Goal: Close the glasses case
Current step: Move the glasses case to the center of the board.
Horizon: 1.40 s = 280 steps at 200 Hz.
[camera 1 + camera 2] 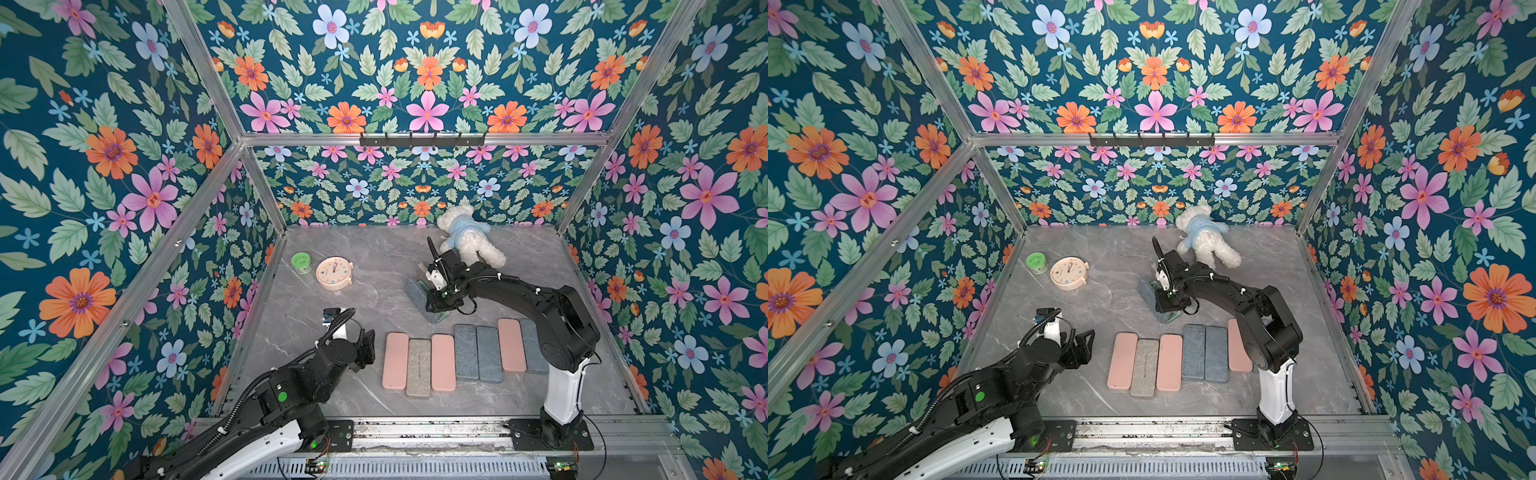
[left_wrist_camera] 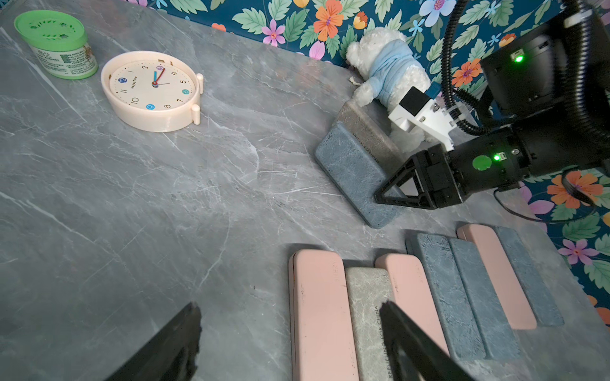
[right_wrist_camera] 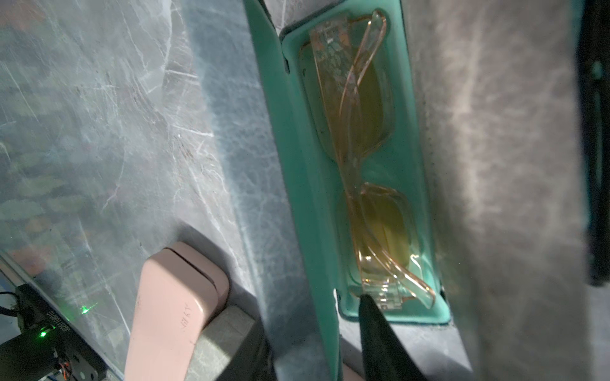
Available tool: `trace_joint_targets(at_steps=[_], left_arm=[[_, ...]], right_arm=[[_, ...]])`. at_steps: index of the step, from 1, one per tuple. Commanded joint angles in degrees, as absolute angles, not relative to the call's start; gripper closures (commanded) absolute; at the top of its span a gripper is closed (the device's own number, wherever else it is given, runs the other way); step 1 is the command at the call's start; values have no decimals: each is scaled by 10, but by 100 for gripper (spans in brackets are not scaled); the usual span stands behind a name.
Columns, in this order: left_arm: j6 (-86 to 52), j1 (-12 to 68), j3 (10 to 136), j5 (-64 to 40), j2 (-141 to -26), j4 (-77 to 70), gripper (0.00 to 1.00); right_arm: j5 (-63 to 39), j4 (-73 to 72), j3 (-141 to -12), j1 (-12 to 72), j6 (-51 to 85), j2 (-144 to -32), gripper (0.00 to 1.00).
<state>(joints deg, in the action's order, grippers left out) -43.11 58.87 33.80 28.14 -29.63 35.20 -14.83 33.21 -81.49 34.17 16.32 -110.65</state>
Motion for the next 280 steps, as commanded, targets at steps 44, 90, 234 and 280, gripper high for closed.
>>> trace_joint_targets(at_steps=[44,90,234,280], left_arm=[[-431,589,338,287,-289,366,14],[-431,589,338,283,-288,365,15],[-434,589,331,290,-259,367,16],[-447,588,327,308,-239,374,16]], right_arm=[[-188,313,-813,347,180,-1096,72],[-197,304,-823,369,192,-1105,76],[-205,295,-918,413,255,-1171,89],[-221,270,-926,420,285,-1175,91]])
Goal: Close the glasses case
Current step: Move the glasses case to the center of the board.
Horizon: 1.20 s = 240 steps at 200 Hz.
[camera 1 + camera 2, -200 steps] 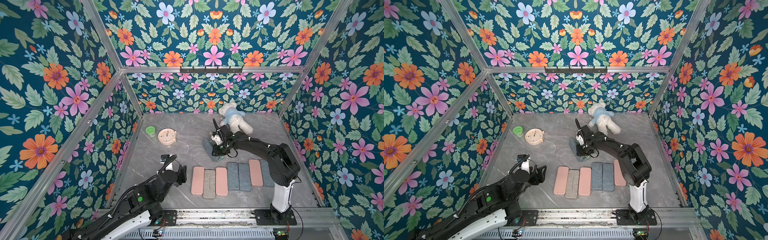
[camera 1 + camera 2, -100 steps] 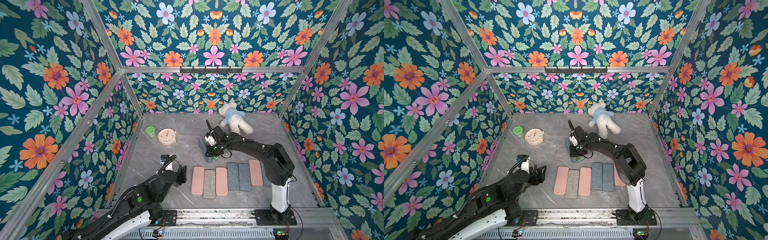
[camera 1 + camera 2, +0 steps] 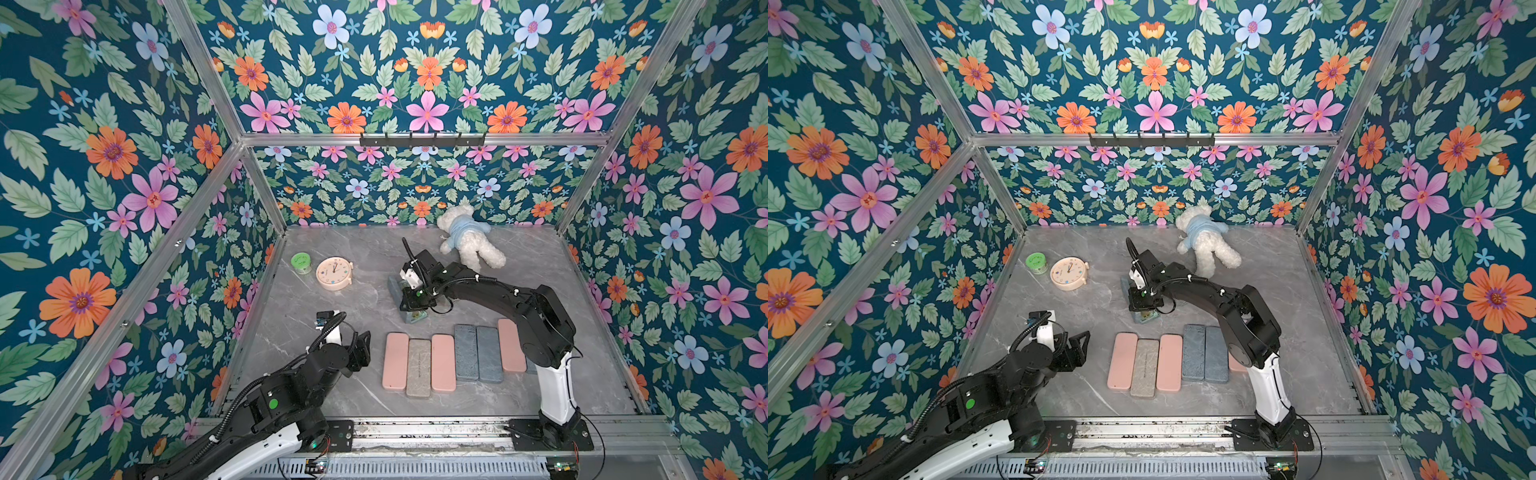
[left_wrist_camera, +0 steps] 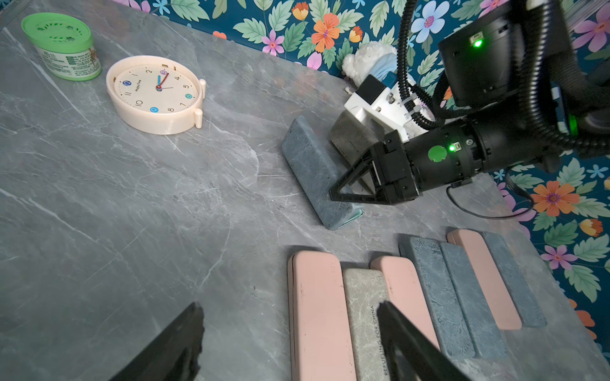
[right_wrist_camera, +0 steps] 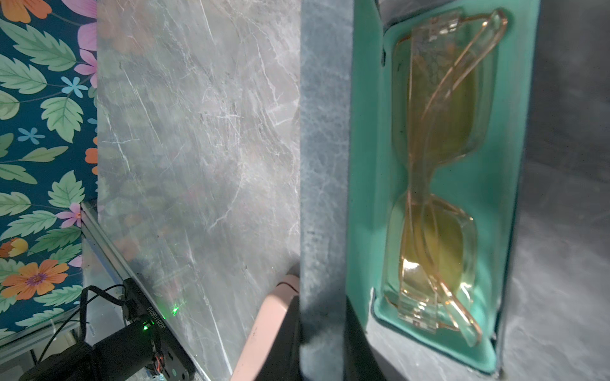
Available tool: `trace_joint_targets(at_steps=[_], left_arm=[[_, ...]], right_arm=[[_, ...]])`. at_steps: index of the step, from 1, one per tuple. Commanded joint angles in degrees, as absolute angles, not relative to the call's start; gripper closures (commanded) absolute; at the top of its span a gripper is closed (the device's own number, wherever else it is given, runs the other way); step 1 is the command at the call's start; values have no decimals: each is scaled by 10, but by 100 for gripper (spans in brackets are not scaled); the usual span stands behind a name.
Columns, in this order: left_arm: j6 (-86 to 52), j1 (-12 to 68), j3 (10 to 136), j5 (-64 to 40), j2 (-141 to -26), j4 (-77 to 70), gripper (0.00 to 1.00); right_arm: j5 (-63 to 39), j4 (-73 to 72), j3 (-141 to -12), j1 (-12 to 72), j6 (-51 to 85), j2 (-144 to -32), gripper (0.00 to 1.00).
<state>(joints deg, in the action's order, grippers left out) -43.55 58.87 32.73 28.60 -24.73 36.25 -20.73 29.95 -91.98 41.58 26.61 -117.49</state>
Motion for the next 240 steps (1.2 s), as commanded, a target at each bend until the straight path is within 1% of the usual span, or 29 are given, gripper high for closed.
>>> trace_joint_targets(at_steps=[1,70,135,184,240], left_arm=[[-447,589,327,308,-238,374,16],[-454,589,325,322,-215,382,16],[-469,589,327,347,-191,397,16],[-486,589,331,383,-173,416,13],[-489,589,331,386,-149,421,13]], right_arm=[[-221,270,-926,421,286,-1175,91],[-227,221,-927,441,331,-1173,93],[-211,172,-930,473,392,-1166,94],[-202,113,-929,505,453,-1168,95],[-201,78,-942,529,490,-1193,99]])
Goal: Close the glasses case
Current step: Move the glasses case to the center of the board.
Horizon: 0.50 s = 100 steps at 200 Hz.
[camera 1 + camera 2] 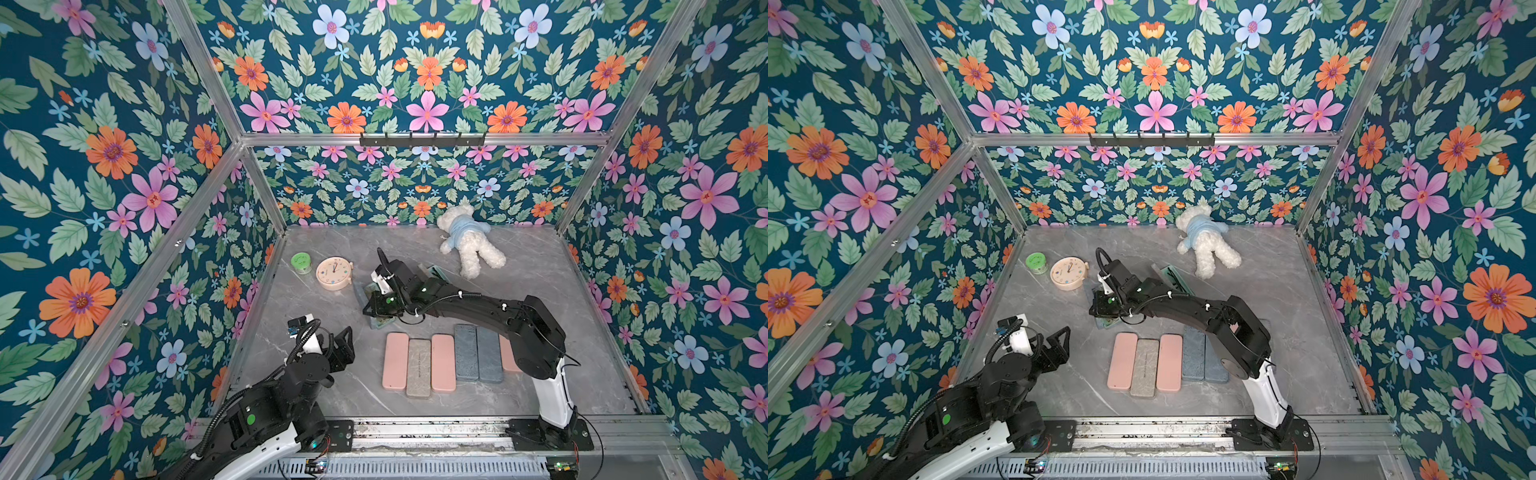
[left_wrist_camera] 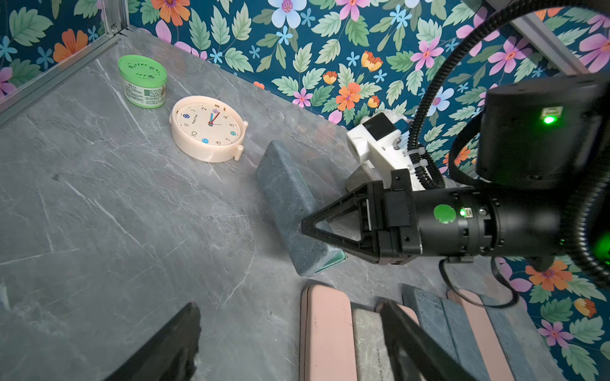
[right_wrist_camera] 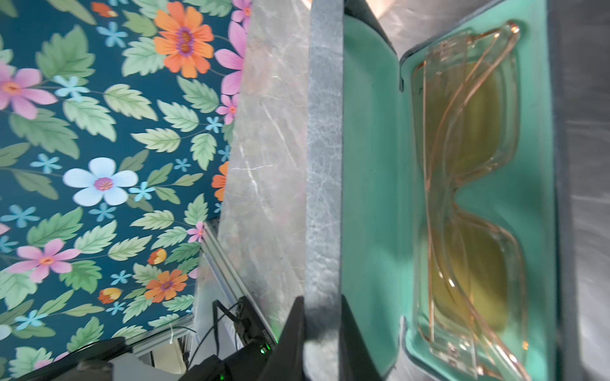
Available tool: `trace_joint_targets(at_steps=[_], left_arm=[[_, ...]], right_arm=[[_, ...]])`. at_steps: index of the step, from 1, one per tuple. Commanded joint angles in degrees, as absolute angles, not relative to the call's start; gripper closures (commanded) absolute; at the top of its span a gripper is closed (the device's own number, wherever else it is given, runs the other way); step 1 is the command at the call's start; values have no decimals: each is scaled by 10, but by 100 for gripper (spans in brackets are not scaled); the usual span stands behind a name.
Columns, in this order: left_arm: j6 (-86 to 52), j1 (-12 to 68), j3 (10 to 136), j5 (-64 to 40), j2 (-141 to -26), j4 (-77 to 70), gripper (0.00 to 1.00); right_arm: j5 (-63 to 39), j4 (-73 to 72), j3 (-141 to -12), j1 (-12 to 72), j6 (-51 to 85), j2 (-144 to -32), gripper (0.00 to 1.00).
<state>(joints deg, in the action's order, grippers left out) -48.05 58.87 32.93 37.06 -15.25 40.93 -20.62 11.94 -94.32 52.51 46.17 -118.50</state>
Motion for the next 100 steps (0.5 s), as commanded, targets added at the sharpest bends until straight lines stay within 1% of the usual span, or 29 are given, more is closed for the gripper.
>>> trace_joint_targets(at_steps=[1,72,100], left_arm=[[-489,589,331,387,-149,421,13],[-514,589,336,415,-138,444,13],[-526,589,337,428,-128,455,13]], right_arm=[[-201,77,-941,528,490,-1193,99],[-157,19,-918,587,521,-1189,100],[-138,-32,-887,612,554,-1187,100]])
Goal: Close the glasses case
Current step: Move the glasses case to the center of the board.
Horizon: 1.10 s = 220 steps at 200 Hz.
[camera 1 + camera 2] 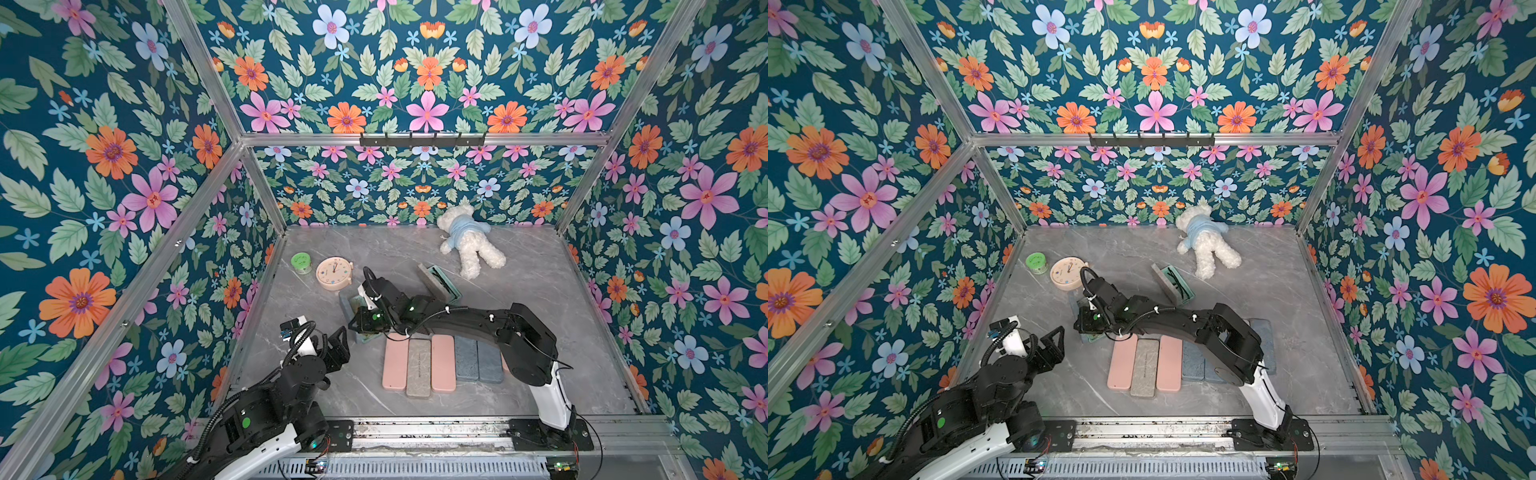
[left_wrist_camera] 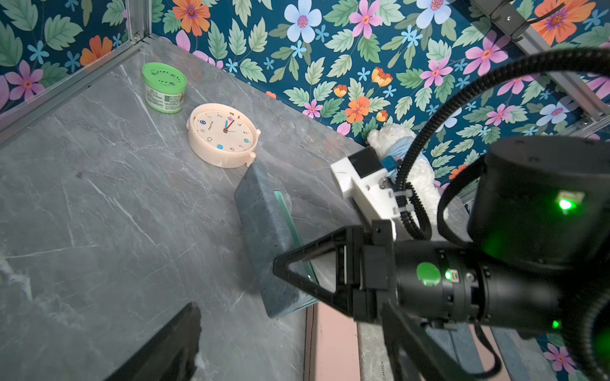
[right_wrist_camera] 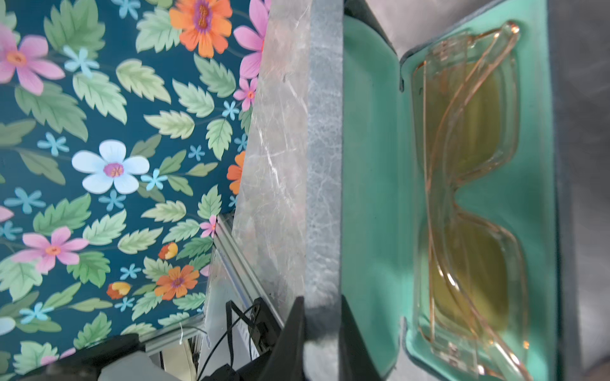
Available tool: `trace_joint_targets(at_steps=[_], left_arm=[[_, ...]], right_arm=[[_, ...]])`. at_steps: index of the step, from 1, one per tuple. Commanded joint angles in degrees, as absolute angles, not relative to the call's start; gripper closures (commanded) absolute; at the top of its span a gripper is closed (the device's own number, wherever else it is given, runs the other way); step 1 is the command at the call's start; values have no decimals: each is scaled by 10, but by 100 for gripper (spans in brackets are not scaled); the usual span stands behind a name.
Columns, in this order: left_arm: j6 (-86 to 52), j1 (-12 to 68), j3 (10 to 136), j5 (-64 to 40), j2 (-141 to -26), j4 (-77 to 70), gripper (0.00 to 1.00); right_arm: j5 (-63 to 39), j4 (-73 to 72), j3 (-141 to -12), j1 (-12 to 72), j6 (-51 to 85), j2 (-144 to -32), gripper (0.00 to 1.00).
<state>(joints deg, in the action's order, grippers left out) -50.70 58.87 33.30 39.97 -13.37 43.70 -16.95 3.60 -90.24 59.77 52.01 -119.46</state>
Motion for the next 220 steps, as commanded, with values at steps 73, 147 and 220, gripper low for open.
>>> trace_joint_targets(at_steps=[73,147,220], left_arm=[[-538,589,339,441,-114,466,13],[-539,589,336,445,-105,466,13],[-541,590,335,439,-104,466,13]], right_arm=[[-53,-186,-784,676,642,-1179,100],[56,-245,-729,735,687,-1169,100],[176,-316,-651,781,743,-1148,100]])
